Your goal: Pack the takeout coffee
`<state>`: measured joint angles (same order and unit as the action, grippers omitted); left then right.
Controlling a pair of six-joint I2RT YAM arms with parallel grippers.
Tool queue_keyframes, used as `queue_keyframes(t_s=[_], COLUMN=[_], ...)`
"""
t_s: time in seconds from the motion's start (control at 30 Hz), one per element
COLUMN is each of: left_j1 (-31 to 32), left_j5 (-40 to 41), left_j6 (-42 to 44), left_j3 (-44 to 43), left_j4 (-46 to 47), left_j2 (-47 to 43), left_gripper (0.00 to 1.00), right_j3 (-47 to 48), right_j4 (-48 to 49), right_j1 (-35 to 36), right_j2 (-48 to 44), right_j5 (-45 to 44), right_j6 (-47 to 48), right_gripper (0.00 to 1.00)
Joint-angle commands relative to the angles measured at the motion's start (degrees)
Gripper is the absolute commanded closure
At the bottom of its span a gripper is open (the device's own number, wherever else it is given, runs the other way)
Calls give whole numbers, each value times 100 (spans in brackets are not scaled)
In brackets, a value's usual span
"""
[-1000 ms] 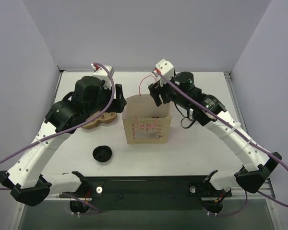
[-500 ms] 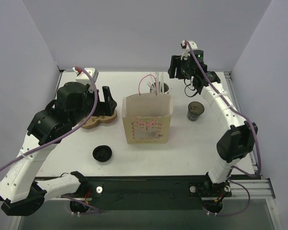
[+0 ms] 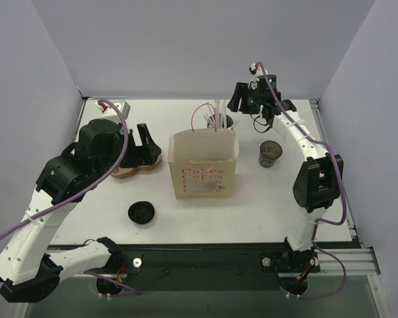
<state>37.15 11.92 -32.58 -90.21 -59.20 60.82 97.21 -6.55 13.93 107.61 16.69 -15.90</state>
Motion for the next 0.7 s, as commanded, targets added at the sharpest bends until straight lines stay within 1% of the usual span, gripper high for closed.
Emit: queue_keyframes(t_s=[0.0,0.1,0.23,0.5,0.67], left_j1=[-32,-23,-32,-32,-32], left_j5=[-67,-94,-85,-225,-296], left_j6=[-205,-188,-152,-328,-372], left_j3=[-5,-49,-58,48,74], left_j4=[75,110,189,260,312], left_j2=[79,193,281,308,299], left_gripper=[9,9,9,9,9], right_j3=[-289,-571,-1063,-1318,-1424], right_j4=[224,75,276,390,417], right_j1=[-92,-136,-128,-128,-136], right_j2=[-442,-688,-917,-1067,-1067], right_j5=[238,256,352,739,792], right_j6=[-71,-80,-89,-106,-176], right_gripper=[46,47,46,51,57])
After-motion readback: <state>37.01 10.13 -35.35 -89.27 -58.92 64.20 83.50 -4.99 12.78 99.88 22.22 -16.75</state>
